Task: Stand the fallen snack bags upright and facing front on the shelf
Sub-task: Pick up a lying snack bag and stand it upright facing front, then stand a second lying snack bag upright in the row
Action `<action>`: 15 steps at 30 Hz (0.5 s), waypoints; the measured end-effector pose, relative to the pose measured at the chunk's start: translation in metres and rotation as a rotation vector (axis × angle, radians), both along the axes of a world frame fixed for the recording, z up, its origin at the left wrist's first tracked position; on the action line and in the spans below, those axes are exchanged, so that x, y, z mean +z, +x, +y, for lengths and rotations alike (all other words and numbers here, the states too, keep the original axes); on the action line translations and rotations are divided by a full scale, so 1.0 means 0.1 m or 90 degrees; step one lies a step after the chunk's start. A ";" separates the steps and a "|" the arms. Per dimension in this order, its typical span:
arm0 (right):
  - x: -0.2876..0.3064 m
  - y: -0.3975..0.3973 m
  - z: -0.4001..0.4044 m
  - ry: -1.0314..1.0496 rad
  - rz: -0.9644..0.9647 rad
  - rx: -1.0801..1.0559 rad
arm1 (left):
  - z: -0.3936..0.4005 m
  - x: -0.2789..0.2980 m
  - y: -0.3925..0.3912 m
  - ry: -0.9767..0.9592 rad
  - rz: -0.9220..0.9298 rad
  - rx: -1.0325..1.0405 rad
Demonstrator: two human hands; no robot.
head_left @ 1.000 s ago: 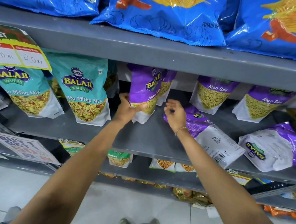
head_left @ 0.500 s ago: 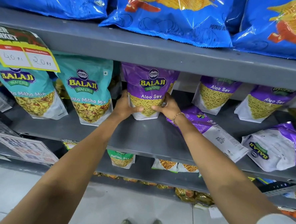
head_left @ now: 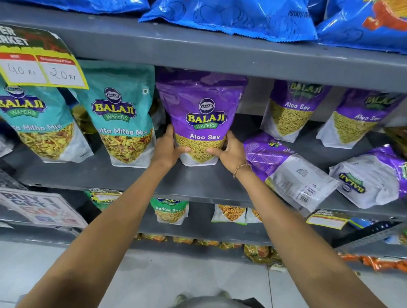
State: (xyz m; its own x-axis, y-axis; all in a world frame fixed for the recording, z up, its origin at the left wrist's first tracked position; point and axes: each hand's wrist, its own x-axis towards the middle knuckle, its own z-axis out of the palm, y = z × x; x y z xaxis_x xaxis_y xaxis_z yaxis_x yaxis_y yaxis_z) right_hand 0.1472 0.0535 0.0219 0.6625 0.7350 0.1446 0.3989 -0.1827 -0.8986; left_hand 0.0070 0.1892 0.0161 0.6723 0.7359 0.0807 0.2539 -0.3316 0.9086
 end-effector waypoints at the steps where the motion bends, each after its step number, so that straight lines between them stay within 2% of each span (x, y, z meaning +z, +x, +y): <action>1: -0.01 -0.02 -0.01 0.004 0.007 -0.005 | -0.01 0.00 -0.01 0.000 -0.005 -0.003; 5: 0.04 -0.03 -0.05 -0.036 0.044 0.025 | -0.11 0.03 -0.03 -0.007 -0.003 0.005; 9: 0.12 0.07 -0.17 -0.065 0.084 0.075 | -0.40 0.05 -0.07 0.083 -0.011 0.132; 12: 0.20 0.24 -0.43 0.005 0.056 0.011 | -0.77 -0.06 -0.02 0.135 -0.008 0.259; 15: 0.29 0.63 -0.83 0.043 0.021 -0.088 | -1.22 -0.12 0.23 0.135 -0.045 0.179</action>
